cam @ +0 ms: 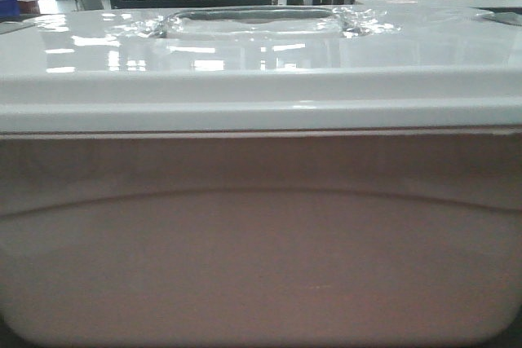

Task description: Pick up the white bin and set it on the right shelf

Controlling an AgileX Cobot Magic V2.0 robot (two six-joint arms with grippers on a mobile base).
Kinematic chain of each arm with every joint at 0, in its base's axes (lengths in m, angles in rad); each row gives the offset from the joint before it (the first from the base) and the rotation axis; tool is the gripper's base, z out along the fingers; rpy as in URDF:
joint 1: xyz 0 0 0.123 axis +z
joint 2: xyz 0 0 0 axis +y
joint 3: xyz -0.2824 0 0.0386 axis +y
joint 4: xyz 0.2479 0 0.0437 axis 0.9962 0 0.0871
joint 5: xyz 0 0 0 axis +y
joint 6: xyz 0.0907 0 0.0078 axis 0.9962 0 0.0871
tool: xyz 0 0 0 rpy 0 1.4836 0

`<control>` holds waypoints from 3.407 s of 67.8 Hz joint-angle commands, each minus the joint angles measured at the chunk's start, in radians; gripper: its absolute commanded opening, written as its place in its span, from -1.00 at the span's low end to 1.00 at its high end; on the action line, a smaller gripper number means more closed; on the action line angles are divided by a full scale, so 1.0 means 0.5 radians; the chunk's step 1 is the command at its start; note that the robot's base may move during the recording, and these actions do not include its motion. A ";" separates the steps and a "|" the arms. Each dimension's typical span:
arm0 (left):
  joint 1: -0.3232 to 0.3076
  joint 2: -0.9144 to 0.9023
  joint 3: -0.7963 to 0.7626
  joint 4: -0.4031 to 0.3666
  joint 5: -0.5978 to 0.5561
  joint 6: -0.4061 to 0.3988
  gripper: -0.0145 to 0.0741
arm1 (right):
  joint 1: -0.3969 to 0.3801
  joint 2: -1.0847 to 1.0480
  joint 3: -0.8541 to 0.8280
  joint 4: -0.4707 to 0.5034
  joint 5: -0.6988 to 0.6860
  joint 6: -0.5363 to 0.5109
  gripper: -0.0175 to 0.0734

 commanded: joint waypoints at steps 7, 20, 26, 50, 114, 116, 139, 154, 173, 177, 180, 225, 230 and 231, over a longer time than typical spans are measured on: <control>-0.003 -0.054 -0.033 -0.167 0.198 0.044 0.27 | 0.003 -0.044 -0.026 0.212 0.236 -0.102 0.68; -0.106 -0.054 -0.033 -0.159 0.198 0.084 0.27 | 0.003 -0.044 -0.016 0.216 0.236 -0.131 0.68; -0.170 -0.054 -0.033 -0.132 0.173 0.091 0.27 | 0.003 -0.042 -0.016 0.233 0.236 -0.131 0.68; -0.215 -0.054 -0.033 -0.080 0.113 0.091 0.27 | 0.003 -0.041 -0.016 0.227 0.187 -0.131 0.68; -0.238 -0.007 0.131 -0.243 -0.053 0.175 0.27 | 0.099 0.088 -0.012 0.278 0.154 -0.242 0.68; -0.247 -0.003 0.131 -0.247 -0.053 0.175 0.27 | 0.099 0.089 -0.012 0.278 0.147 -0.242 0.68; -0.348 0.042 0.131 -0.261 -0.092 0.183 0.27 | 0.099 0.089 0.073 0.279 0.127 -0.244 0.68; -0.361 0.042 0.131 -0.261 -0.125 0.183 0.27 | 0.099 0.089 0.087 0.338 0.121 -0.303 0.68; -0.361 0.042 0.131 -0.295 -0.174 0.183 0.27 | 0.099 0.089 0.058 0.368 0.142 -0.324 0.68; -0.361 0.042 0.131 -0.295 -0.174 0.183 0.27 | 0.099 0.089 0.050 0.390 0.147 -0.332 0.68; -0.361 0.042 0.131 -0.295 -0.174 0.183 0.27 | 0.099 0.089 0.045 0.403 0.154 -0.337 0.68; -0.361 0.042 0.131 -0.263 -0.125 0.183 0.18 | 0.099 0.089 0.043 0.442 0.196 -0.339 0.68; -0.361 0.042 0.131 -0.263 -0.117 0.183 0.08 | 0.099 0.089 0.043 0.442 0.196 -0.339 0.68; -0.361 0.042 0.131 -0.263 -0.117 0.183 0.06 | 0.099 0.089 0.043 0.442 0.196 -0.339 0.68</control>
